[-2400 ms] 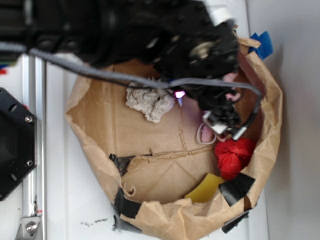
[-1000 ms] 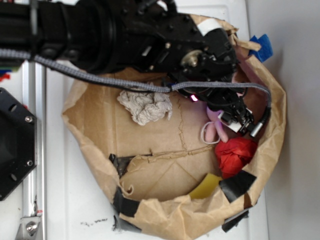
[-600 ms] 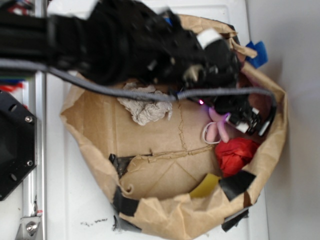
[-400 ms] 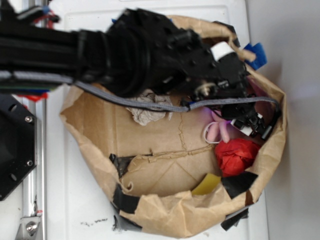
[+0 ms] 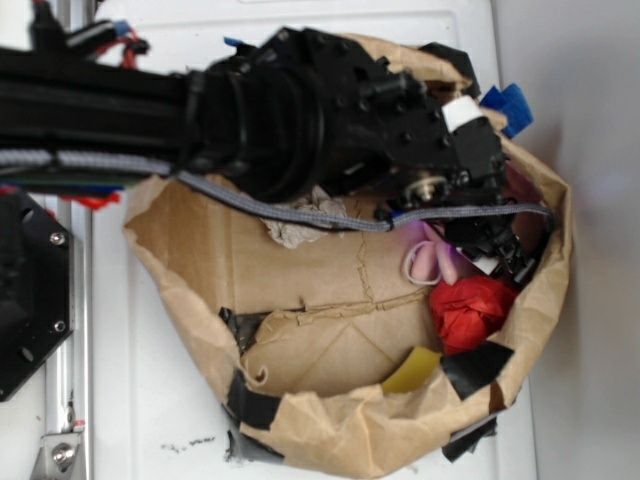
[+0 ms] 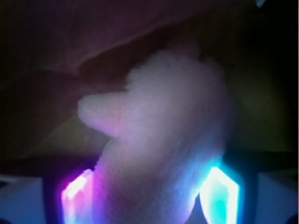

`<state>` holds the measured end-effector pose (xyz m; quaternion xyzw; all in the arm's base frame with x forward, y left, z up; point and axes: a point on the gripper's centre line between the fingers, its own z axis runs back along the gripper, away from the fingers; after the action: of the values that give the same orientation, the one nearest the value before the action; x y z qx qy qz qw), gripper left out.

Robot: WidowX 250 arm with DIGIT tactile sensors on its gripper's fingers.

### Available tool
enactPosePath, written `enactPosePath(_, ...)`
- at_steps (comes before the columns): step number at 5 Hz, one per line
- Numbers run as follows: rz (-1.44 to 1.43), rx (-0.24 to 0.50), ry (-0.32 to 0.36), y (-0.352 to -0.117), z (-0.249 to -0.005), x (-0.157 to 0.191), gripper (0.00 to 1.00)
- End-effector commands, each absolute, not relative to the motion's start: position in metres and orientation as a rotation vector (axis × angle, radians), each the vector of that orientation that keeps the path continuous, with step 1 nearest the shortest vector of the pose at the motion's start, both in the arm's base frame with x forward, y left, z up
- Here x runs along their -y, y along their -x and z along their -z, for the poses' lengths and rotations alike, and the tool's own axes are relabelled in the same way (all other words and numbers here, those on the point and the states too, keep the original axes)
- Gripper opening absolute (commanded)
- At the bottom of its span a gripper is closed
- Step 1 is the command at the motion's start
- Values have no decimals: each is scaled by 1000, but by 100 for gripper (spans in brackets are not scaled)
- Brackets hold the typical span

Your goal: Grab the pink bunny.

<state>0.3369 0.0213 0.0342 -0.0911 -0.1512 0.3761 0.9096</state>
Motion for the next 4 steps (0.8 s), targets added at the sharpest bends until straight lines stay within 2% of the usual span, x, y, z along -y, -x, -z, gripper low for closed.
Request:
enactPosePath(1, -663, 300, 158, -323, -79, -45, 0)
enactPosePath(2, -461, 207, 121, -302, -116, -51, 0)
enactPosePath(3, -265, 145, 108, -282, -142, -43, 0)
enactPosePath(4, -109, 116, 98, -264, -158, -31, 0)
